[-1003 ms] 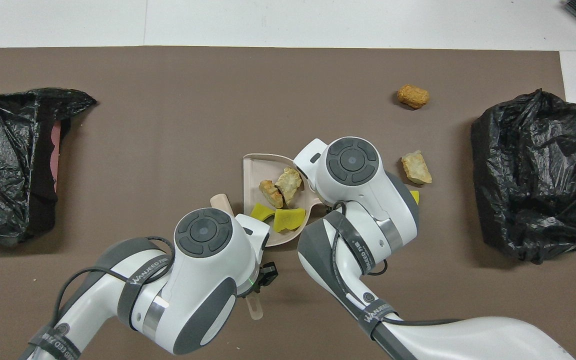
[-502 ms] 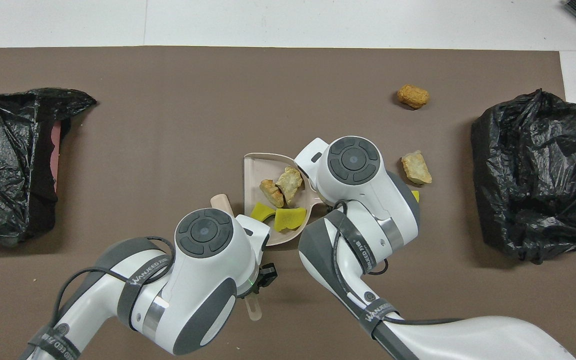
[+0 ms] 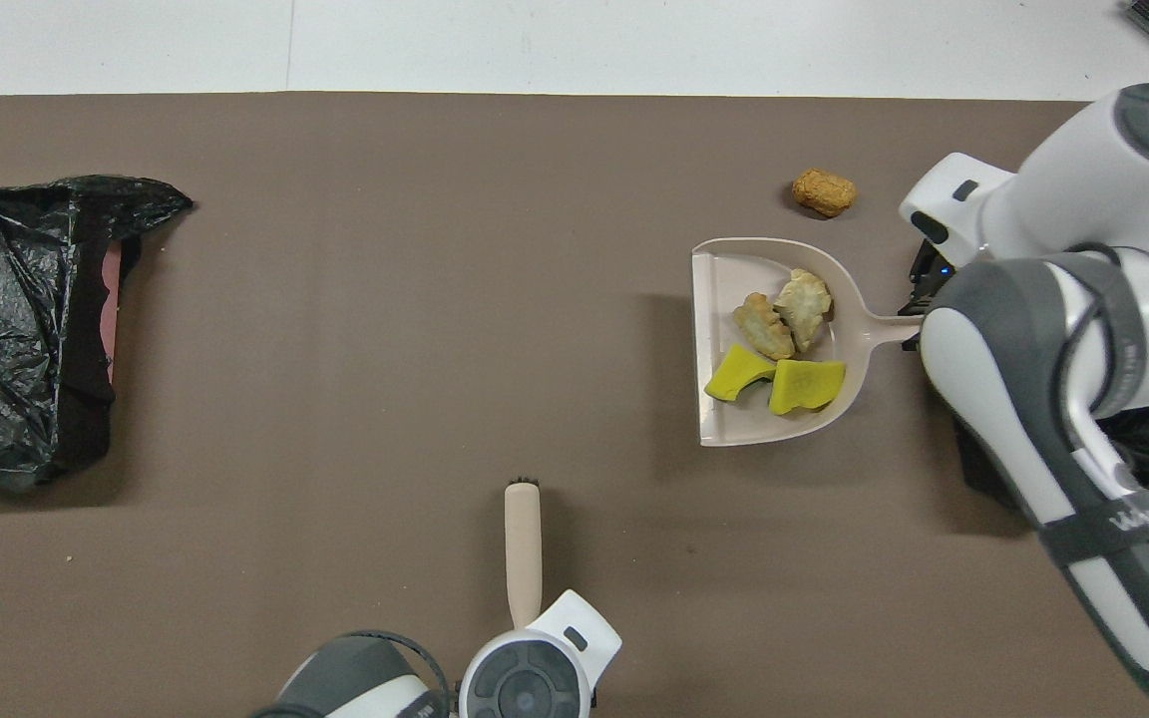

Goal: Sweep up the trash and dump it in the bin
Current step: 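Carry the dustpan to the trash bag with the right gripper and tip it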

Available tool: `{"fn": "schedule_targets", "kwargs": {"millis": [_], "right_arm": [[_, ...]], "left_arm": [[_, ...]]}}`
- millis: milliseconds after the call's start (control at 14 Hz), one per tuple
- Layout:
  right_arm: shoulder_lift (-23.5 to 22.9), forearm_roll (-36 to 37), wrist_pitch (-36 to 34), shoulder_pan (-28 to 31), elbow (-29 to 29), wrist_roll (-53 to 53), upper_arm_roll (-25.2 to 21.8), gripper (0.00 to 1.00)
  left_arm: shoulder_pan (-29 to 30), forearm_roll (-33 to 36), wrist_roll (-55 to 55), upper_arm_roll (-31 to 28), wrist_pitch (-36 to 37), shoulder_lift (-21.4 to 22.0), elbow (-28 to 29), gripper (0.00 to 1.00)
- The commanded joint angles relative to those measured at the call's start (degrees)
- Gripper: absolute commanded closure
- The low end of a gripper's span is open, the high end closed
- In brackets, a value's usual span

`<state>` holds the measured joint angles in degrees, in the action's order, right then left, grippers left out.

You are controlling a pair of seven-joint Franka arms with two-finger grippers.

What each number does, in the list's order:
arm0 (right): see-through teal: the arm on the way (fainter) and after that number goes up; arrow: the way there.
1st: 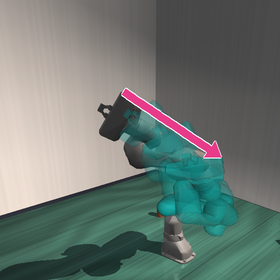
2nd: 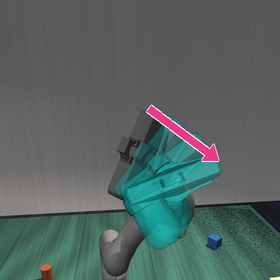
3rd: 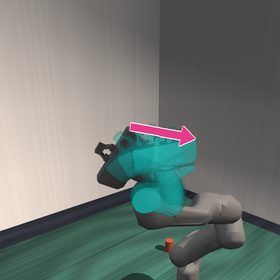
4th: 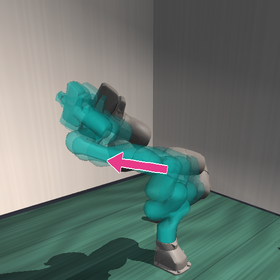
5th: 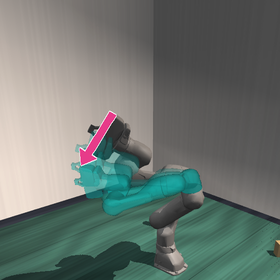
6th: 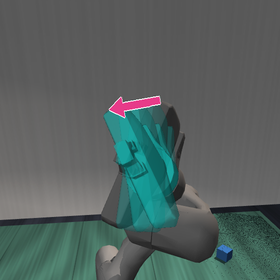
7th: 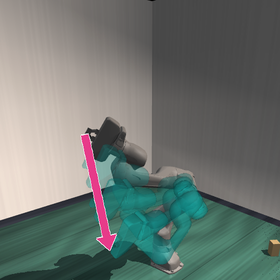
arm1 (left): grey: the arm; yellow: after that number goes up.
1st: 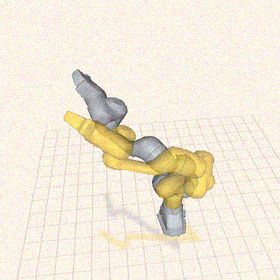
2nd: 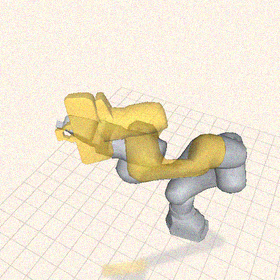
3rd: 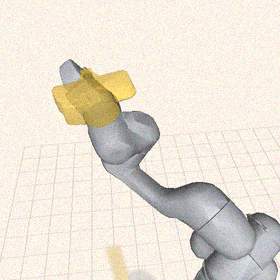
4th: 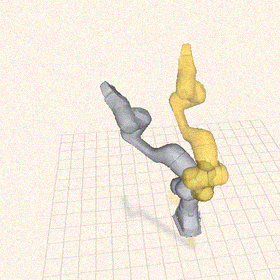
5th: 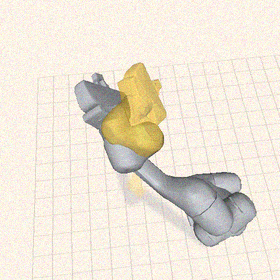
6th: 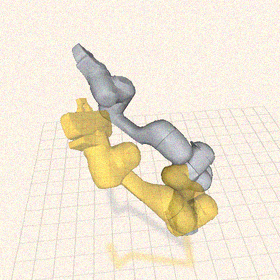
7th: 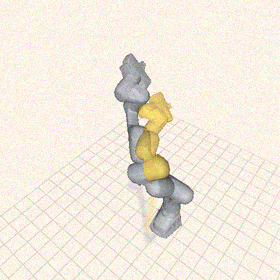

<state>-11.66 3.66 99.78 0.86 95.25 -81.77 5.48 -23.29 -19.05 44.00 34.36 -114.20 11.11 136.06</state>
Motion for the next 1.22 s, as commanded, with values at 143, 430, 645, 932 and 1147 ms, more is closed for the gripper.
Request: {"fn": "schedule_targets", "kwargs": {"millis": [143,430,645,932,1147], "right_arm": [[3.83,-0.14,-2.57,9.57,0.02,-8.12,0.41,1.00],[4.19,3.19,-1.87,19.94,-0.59,-20.86,0.32,1.00],[4.19,12.04,-0.39,25.14,-0.77,-25.01,0.41,1.00],[4.80,24.25,5.59,26.74,-1.21,-22.93,0.32,1.00],[4.98,33.32,9.10,25.69,-0.33,-14.15,0.49,1.00]], "left_arm": [[-0.70,-5.64,4.76,5.27,-7.77,1.20,4.29,1.00],[-2.02,-6.00,5.74,5.63,-9.37,-0.99,4.56,1.00],[-2.02,-6.00,5.92,5.63,-11.04,-2.14,4.48,0.95],[-1.40,-6.00,5.22,5.46,-10.61,-3.20,3.86,0.47],[-0.62,-5.83,3.29,5.10,-9.90,-3.02,3.60,0.00]]}}
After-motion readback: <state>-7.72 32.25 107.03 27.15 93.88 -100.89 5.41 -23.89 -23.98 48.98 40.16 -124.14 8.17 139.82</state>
